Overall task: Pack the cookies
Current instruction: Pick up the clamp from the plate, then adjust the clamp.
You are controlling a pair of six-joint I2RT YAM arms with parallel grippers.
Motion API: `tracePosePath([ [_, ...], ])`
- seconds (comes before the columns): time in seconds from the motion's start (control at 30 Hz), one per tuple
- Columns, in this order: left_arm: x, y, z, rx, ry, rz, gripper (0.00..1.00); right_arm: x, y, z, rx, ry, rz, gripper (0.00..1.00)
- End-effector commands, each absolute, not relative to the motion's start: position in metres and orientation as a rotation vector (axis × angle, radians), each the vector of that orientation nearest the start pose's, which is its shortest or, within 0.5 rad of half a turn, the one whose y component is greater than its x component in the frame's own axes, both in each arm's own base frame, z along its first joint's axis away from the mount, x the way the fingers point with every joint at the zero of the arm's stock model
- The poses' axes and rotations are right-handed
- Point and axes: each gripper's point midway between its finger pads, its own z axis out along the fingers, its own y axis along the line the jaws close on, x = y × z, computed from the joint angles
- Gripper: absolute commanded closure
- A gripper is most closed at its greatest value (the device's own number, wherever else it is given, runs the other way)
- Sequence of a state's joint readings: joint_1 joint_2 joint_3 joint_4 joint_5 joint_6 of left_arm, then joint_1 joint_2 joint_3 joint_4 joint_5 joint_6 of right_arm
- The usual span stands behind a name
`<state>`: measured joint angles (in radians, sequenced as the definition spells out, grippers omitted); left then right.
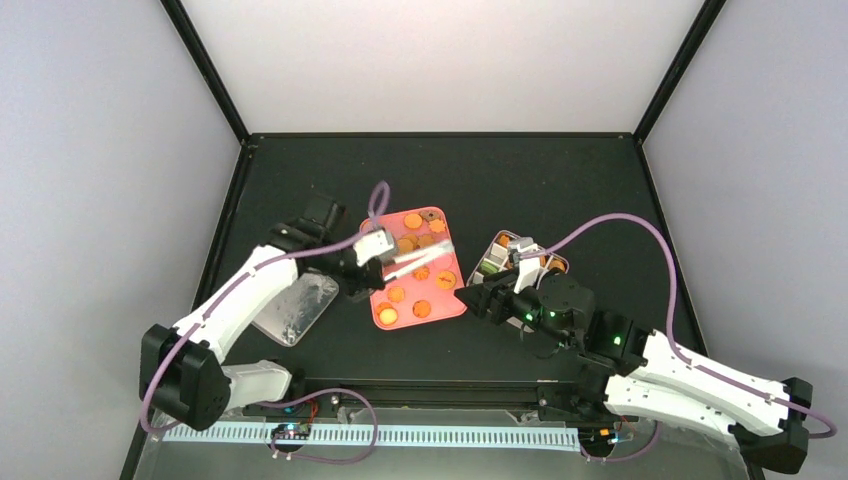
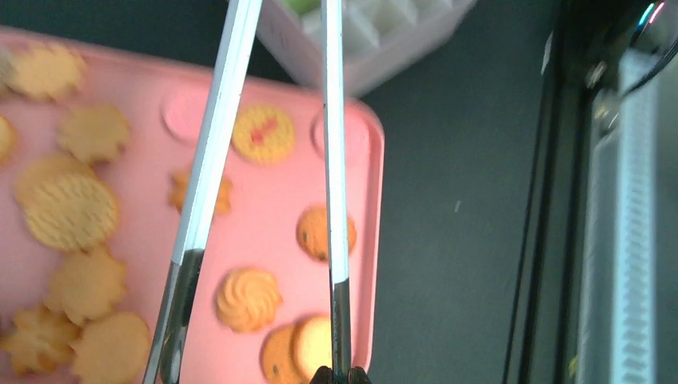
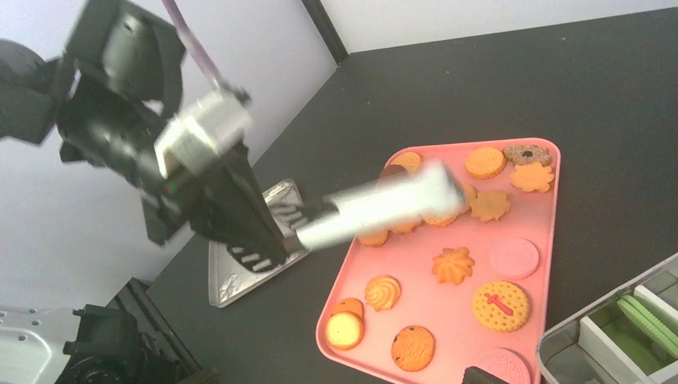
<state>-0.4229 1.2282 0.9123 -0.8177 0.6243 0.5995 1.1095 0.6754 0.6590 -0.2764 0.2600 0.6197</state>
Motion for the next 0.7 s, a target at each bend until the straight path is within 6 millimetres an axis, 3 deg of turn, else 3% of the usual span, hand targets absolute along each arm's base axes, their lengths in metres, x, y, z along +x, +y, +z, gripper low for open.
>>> tracePosePath([
  [0.0, 0.205, -0.224, 0.238, 1.224, 1.962, -1.207, 0.99, 0.171, 0.237, 0.278, -0.281, 1.887, 0.945, 0.20],
  [0.13, 0.192, -0.235, 0.296, 1.163, 1.784, -1.526, 0.98, 0.176, 0.247, 0.289, -0.292, 1.838, 0.958, 0.20],
  [0.23, 0.185, -0.238, 0.322, 1.106, 1.702, -1.746, 0.98, 0.179, 0.262, 0.305, -0.332, 1.786, 0.975, 0.21],
  [0.47, 0.169, -0.237, 0.345, 1.114, 1.628, -1.868, 0.99, 0.194, 0.286, 0.339, -0.353, 1.661, 0.960, 0.21],
  [0.67, 0.153, -0.236, 0.348, 1.145, 1.619, -1.906, 0.98, 0.202, 0.308, 0.348, -0.366, 1.625, 0.981, 0.26],
])
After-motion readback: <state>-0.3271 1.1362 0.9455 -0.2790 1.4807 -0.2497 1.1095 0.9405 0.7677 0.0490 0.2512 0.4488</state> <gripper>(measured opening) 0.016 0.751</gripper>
